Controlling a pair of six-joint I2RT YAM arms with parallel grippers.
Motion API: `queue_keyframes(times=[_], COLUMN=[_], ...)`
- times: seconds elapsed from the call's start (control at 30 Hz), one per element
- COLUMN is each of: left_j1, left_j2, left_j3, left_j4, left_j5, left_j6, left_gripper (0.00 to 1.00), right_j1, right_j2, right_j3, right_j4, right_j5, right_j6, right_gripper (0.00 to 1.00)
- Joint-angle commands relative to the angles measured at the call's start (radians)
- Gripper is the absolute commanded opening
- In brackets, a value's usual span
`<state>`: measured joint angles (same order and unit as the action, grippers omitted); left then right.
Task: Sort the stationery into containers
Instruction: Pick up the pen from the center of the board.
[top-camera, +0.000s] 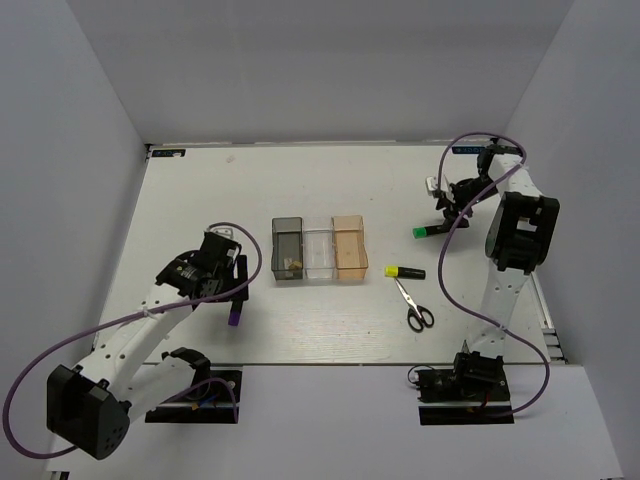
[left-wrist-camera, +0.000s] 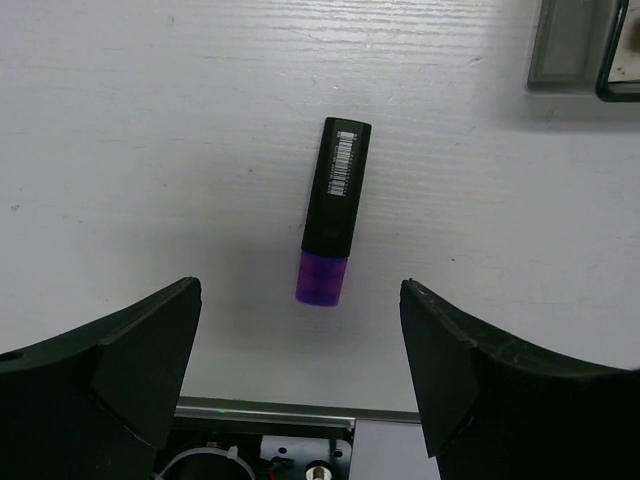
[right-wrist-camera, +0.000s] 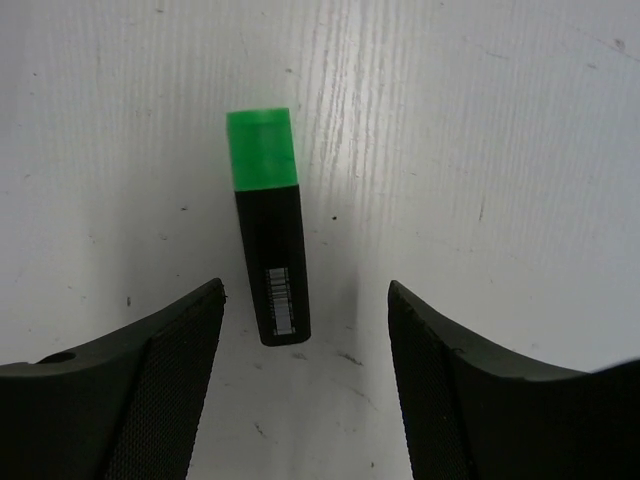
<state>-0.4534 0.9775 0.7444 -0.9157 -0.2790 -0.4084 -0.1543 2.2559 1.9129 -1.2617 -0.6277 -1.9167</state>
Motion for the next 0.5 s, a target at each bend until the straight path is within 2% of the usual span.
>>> queue_keyframes(times=[0.0,0.13,0.3,0.47], left_j1=[0.033,0.053,0.053,0.055], left_j2=[-0.022,-0.02,-0.017,-0.007], left_j3=[-0.022,-0.059,-0.057,-0.062], left_j4=[0.04,0.067,0.064,0.06], left_j5=[0.072,0.126,0.118,0.112], left_j6=[-0.003,-0.02,-0.021,-0.029], left_gripper=[0.91,0.91,0.91,0.91], right_j1=[0.01,0.015,0.03,0.045], right_j2=[-0.009,-0.006,0.019,0.028], right_j3=[0.0,-0.052,-0.081,-0.123], right_j4=[-0.105,-0.058,-0.042,0.042], right_j5=[-0.024,-0.006,0.008,0.04], right_j6=[-0.097,-0.087,-0.087,-0.028], right_gripper=[0.69,0.69,0.69,0.69])
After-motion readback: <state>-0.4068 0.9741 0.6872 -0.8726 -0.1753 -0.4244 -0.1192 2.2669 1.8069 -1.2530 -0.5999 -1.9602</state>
